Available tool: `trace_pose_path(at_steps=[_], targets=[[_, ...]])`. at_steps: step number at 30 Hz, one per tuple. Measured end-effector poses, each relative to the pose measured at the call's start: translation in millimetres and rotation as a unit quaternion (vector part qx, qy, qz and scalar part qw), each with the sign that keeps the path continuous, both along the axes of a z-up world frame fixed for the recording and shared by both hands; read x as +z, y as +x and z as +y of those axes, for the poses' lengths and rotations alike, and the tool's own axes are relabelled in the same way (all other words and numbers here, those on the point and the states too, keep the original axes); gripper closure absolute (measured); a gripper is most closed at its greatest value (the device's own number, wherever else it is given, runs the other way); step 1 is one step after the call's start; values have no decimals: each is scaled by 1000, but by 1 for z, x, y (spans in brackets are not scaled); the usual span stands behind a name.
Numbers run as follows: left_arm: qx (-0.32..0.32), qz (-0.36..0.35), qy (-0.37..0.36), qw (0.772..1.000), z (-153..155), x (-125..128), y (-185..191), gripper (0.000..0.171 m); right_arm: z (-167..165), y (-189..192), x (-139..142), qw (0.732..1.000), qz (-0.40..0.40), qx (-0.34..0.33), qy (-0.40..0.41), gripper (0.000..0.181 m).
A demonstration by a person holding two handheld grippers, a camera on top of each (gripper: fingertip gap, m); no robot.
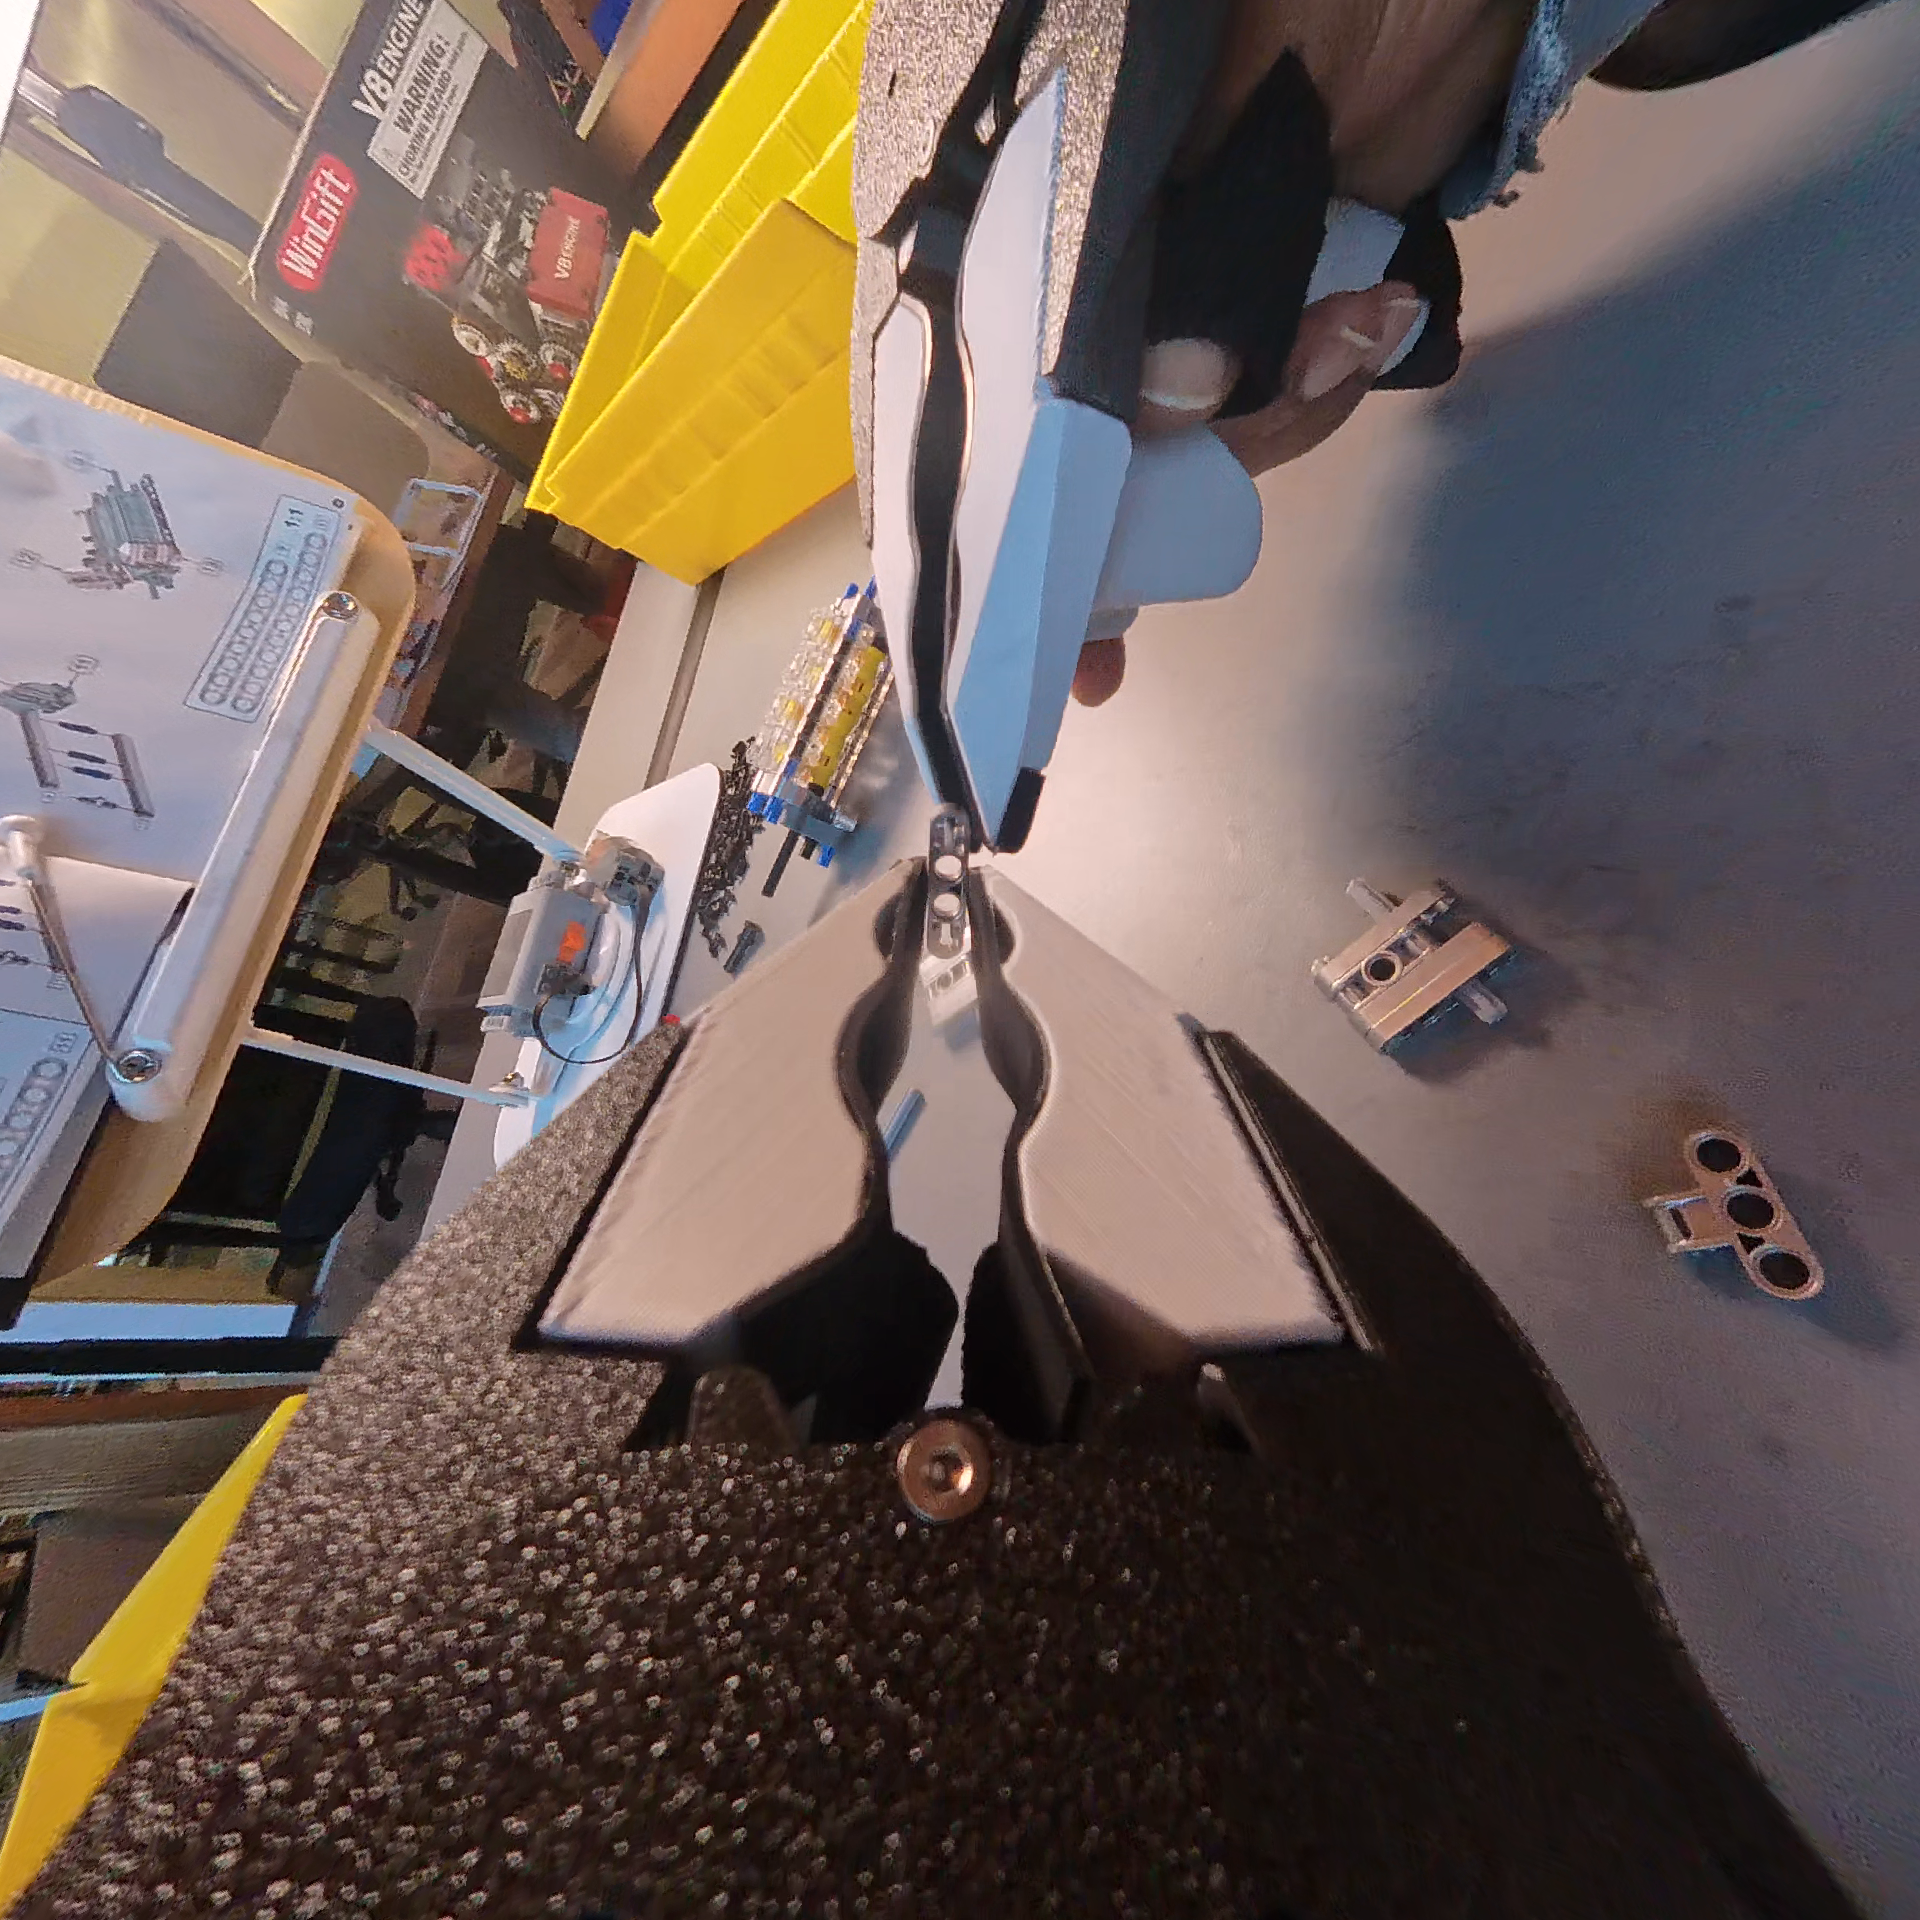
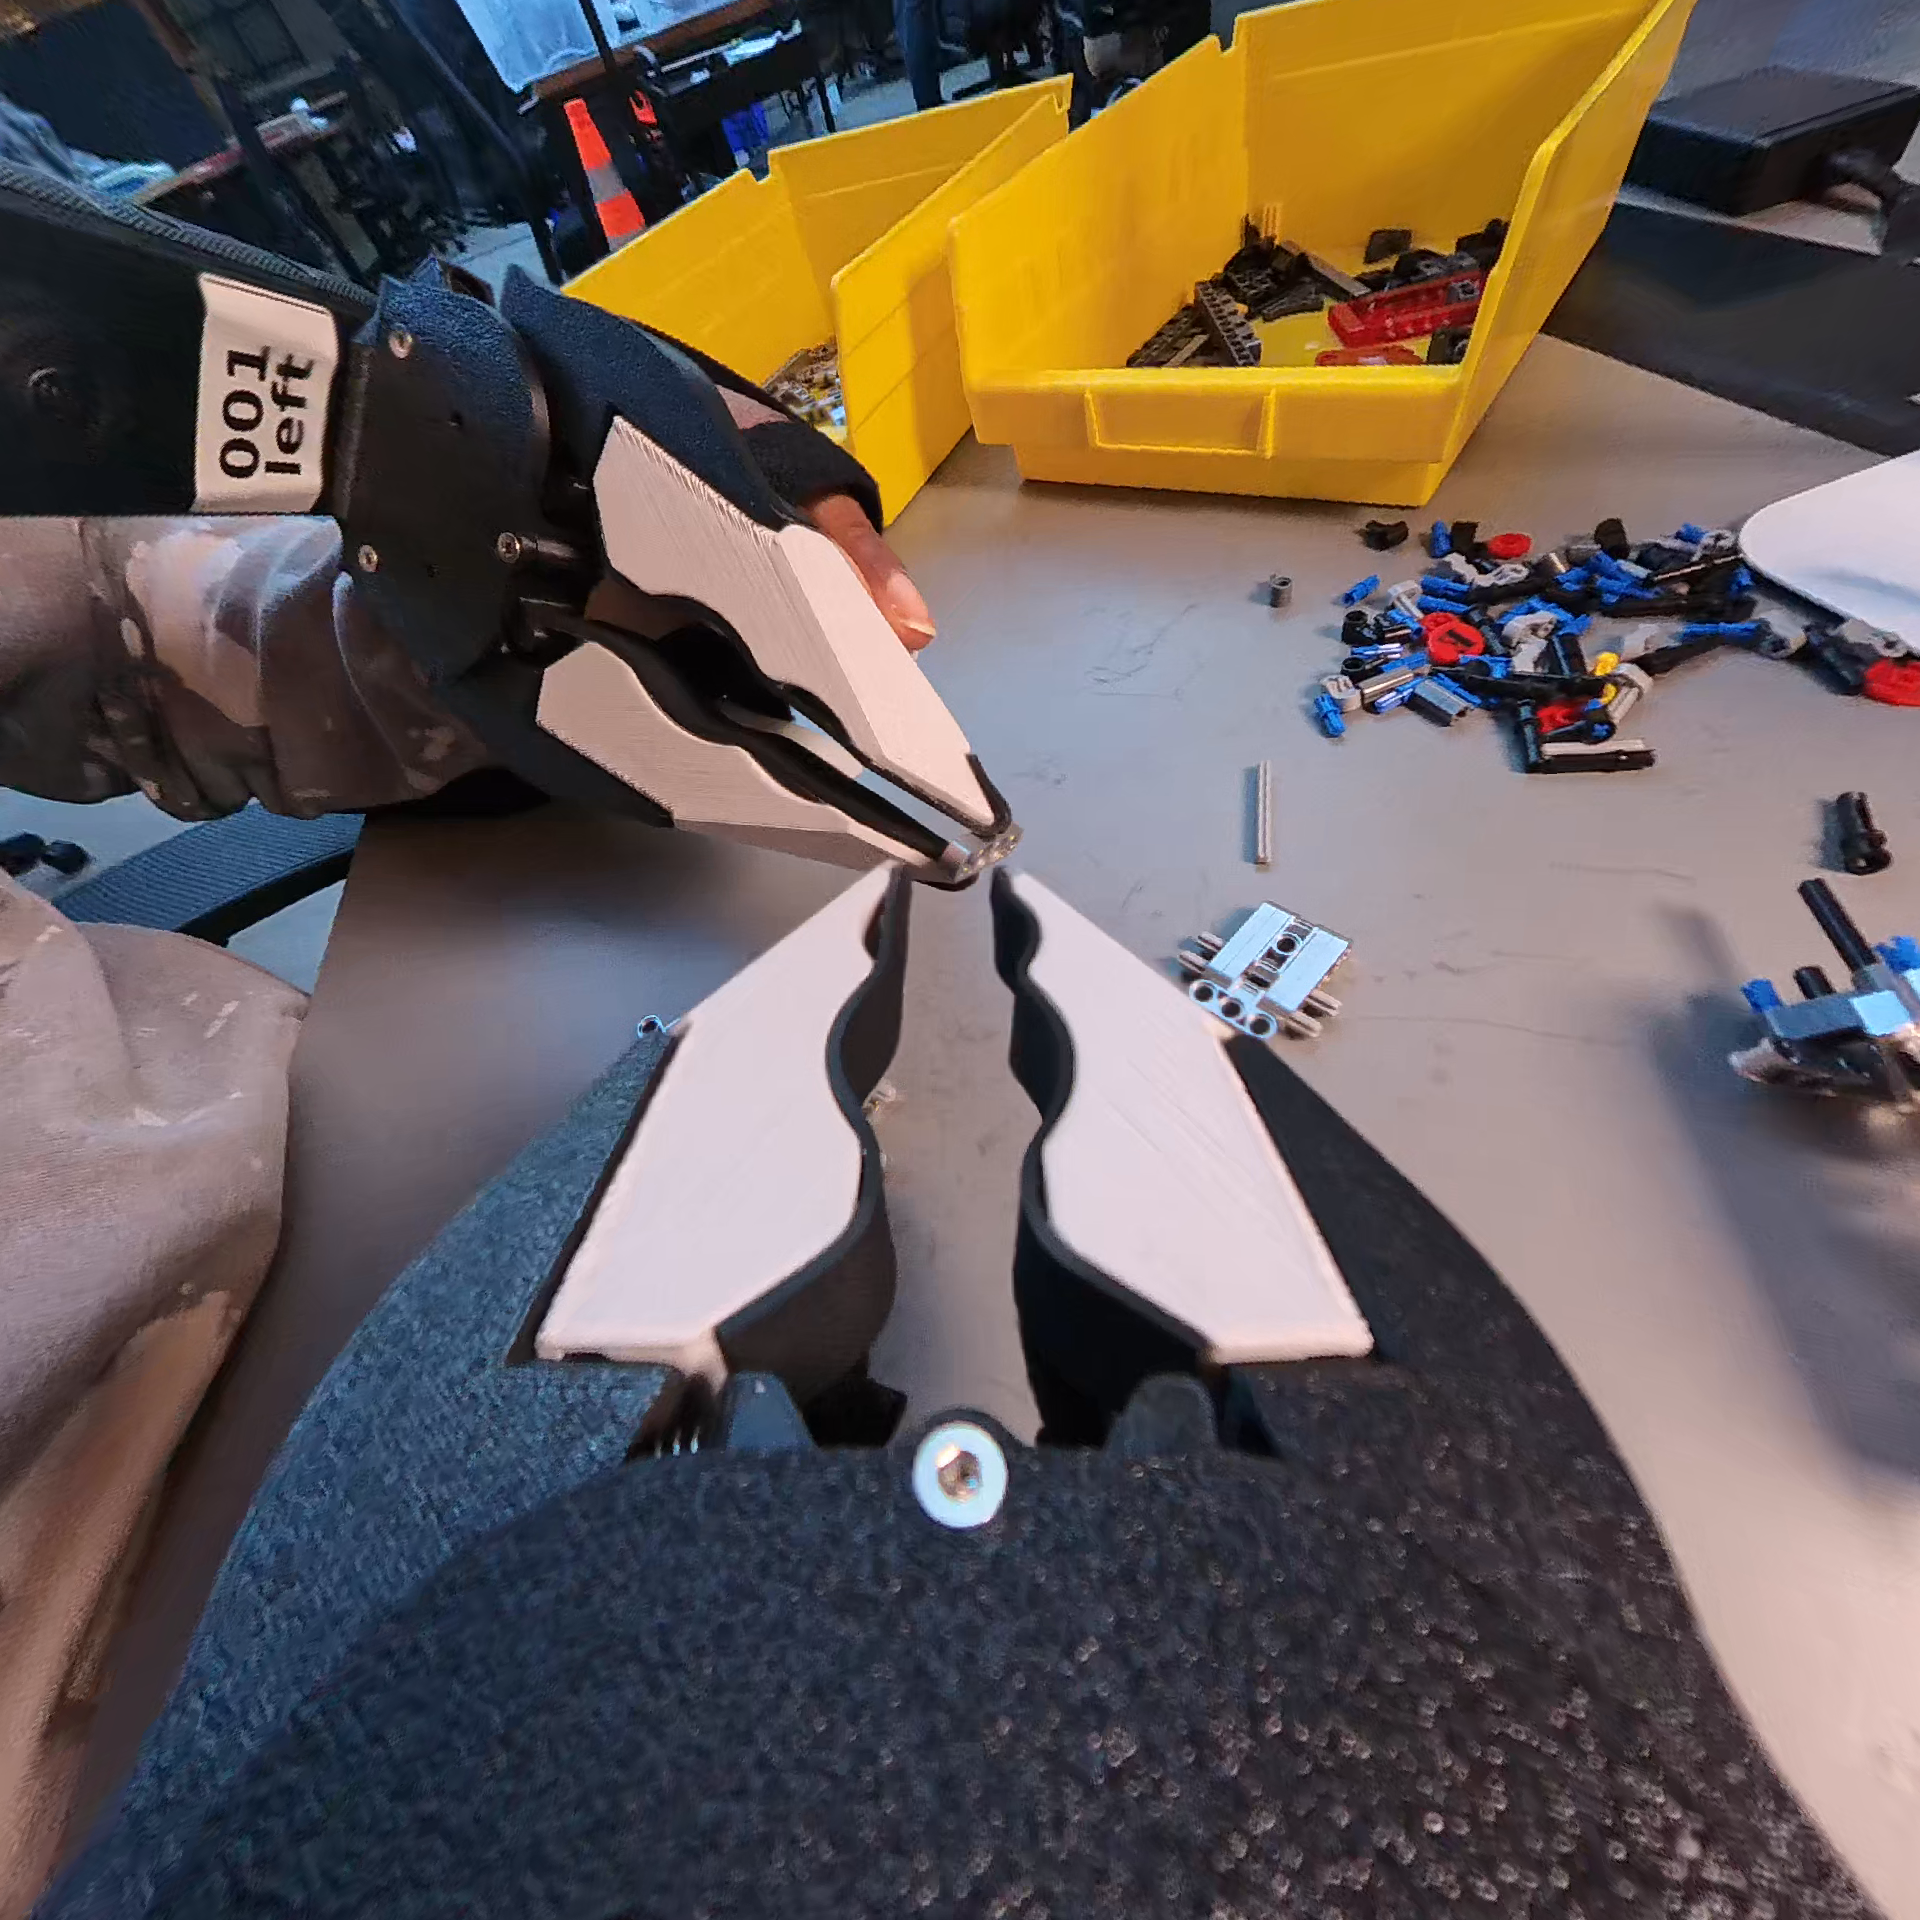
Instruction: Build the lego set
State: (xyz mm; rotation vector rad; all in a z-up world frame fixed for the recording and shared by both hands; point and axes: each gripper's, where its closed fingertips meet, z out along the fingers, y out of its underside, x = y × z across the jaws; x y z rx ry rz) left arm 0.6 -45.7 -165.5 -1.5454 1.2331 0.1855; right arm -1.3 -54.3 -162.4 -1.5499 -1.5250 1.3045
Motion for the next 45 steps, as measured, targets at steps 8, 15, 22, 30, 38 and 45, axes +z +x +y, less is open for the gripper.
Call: trace_pose_path(at_steps=[8, 15, 22, 30, 38, 45], targets=[[6, 45, 18, 999, -3, -7, -5, 166, -4, -5, -4, 999, -3, 2, -38, 167], [-6, 16, 0, 1000, -6, -10, -1, 166, 2, -3, -10, 999, -24, -12, -23, 179], [-56, -163, -209, 963, -27, -24, -2, 155, 6, 23, -32, 983, -126, 18, 130, 179], [-117, -122, -320, 932, -57, -58, 17, 139, -16, 34, -60, 968, -186, 90, 143, 179], [-112, -91, -358, 923, -69, -71, 22, 142, -22, 38, -75, 957, -215, 111, 159, 179], [-139, -111, -396, 901, -86, -65, 29, 143, -29, 44, -74, 954, -219, 134, 154, 175]])
